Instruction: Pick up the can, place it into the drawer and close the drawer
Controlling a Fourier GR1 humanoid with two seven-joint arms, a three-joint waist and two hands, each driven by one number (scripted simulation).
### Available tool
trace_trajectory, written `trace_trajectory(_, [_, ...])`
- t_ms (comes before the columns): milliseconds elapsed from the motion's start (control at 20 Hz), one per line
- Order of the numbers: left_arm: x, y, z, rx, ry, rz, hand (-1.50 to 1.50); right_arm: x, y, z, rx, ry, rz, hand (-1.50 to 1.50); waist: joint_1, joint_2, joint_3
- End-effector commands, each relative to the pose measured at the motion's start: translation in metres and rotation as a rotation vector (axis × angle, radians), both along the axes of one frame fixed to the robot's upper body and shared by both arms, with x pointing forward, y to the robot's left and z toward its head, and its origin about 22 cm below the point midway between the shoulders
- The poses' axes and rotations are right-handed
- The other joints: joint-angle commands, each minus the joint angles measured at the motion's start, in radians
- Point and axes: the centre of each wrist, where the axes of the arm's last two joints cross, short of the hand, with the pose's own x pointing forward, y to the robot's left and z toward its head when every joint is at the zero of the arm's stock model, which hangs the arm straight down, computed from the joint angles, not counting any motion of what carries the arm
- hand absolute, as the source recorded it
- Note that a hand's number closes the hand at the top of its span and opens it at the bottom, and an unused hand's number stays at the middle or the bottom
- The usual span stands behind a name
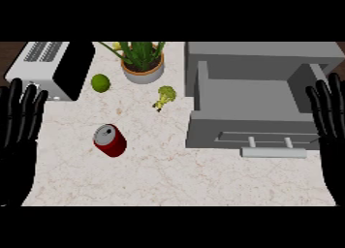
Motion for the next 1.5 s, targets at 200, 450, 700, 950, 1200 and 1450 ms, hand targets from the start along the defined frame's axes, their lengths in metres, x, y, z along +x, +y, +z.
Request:
trace_trajectory(200, [0.002, -0.067, -0.003, 0.019, -0.054, -0.029, -1.5, 0.0, 0.0, 0.016, -0.012, -0.062, -0.026, -1.5, -0.015, 0.04, 0.026])
trace_trajectory(450, [0.017, -0.054, -0.022, 0.056, 0.35, 0.139, -1.5, -0.01, -0.013, -0.025, 0.025, 0.286, -0.124, -1.5, -0.029, 0.041, 0.027])
trace_trajectory(700, [-0.009, -0.064, -0.006, 0.056, 0.389, 0.141, -1.5, -0.023, -0.031, -0.041, 0.022, 0.3, -0.149, -1.5, -0.013, 0.039, 0.026])
trace_trajectory(950, [-0.011, -0.061, -0.003, 0.046, 0.391, 0.148, -1.5, -0.019, -0.04, -0.04, 0.015, 0.302, -0.147, -1.5, -0.012, 0.04, 0.026])
trace_trajectory(1200, [0.01, -0.071, -0.003, 0.002, 0.418, 0.21, -1.5, -0.037, -0.042, -0.052, 0.019, 0.292, -0.138, -1.5, -0.017, 0.04, 0.026])
trace_trajectory(1450, [0.001, -0.062, -0.007, 0.0, 0.432, 0.225, -1.5, -0.039, -0.043, -0.04, 0.016, 0.293, -0.149, -1.5, -0.014, 0.04, 0.026])
